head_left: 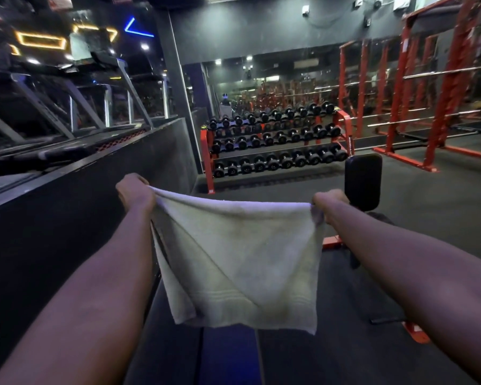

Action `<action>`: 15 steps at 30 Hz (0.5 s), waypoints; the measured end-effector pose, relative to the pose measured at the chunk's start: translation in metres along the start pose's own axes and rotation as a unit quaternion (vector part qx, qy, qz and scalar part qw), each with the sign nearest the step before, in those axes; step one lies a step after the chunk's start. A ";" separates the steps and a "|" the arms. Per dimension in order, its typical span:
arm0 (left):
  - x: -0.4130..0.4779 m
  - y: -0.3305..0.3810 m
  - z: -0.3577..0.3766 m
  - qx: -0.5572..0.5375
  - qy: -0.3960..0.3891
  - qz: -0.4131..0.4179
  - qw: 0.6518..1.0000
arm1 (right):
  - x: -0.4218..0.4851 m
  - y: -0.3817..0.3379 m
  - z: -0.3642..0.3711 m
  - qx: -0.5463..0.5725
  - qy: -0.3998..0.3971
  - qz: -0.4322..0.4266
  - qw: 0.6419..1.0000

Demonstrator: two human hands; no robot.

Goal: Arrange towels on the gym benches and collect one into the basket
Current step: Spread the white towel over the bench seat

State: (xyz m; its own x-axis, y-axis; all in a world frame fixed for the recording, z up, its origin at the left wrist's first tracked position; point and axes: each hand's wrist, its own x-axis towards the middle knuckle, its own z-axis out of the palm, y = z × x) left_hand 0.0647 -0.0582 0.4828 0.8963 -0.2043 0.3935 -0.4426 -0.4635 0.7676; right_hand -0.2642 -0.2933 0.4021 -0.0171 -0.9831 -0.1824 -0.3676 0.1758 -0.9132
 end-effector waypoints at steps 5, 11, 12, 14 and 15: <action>0.001 -0.006 -0.006 0.003 0.004 0.008 1.000 | -0.015 -0.013 -0.019 -0.247 -0.071 -0.066 0.964; -0.004 -0.012 -0.008 0.020 -0.025 0.025 0.999 | -0.041 -0.024 -0.023 -0.509 -0.218 0.005 0.833; -0.003 -0.014 -0.008 0.018 -0.034 0.032 0.999 | -0.041 -0.024 -0.021 -0.523 -0.233 0.007 0.820; -0.002 -0.017 -0.010 0.018 -0.044 0.045 0.998 | -0.028 -0.012 -0.017 -0.482 -0.234 0.001 0.844; -0.001 -0.018 -0.011 0.021 -0.044 0.049 0.998 | -0.020 -0.007 -0.016 -0.453 -0.216 -0.027 0.864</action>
State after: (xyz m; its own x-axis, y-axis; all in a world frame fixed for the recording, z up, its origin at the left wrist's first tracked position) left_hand 0.0713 -0.0404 0.4737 0.8487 -0.3246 0.4176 -0.5279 -0.4724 0.7058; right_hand -0.2763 -0.2754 0.4178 0.3003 -0.8427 -0.4468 -0.9378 -0.1753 -0.2996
